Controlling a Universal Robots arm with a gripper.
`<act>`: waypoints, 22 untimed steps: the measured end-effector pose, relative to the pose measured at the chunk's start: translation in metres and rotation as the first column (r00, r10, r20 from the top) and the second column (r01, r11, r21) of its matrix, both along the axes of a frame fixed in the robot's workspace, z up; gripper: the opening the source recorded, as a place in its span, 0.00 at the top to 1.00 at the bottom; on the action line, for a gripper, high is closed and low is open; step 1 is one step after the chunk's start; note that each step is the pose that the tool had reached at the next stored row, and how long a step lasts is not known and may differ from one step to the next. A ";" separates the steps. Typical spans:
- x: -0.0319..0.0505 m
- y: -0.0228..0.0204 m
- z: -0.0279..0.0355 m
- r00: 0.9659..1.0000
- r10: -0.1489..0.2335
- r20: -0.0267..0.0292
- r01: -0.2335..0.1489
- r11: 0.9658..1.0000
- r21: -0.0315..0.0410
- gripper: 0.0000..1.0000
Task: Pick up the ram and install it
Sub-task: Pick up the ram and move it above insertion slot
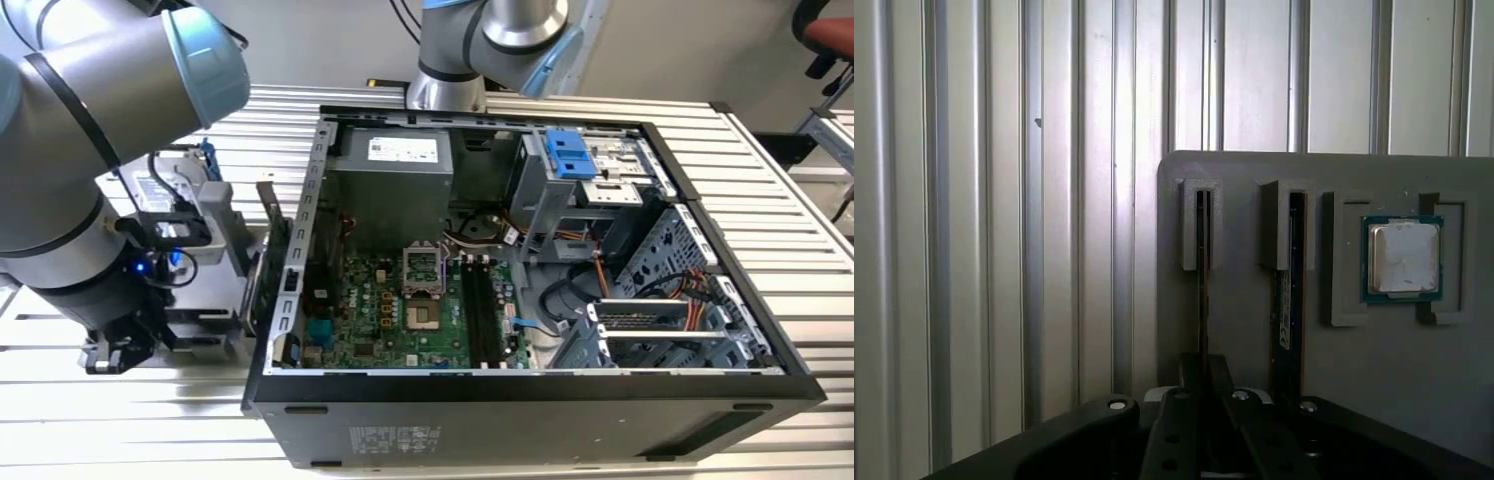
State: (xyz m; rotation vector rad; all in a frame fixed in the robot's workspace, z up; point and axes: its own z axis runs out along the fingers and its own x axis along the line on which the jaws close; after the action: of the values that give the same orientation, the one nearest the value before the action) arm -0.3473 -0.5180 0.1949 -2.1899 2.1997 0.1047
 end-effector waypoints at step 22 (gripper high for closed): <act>-0.0004 0.0008 0.0438 1.000 0.000 0.000 0.000 1.000 -0.005 1.00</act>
State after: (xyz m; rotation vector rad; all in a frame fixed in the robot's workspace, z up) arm -0.3477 -0.5172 0.2387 -2.1923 2.2023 0.0996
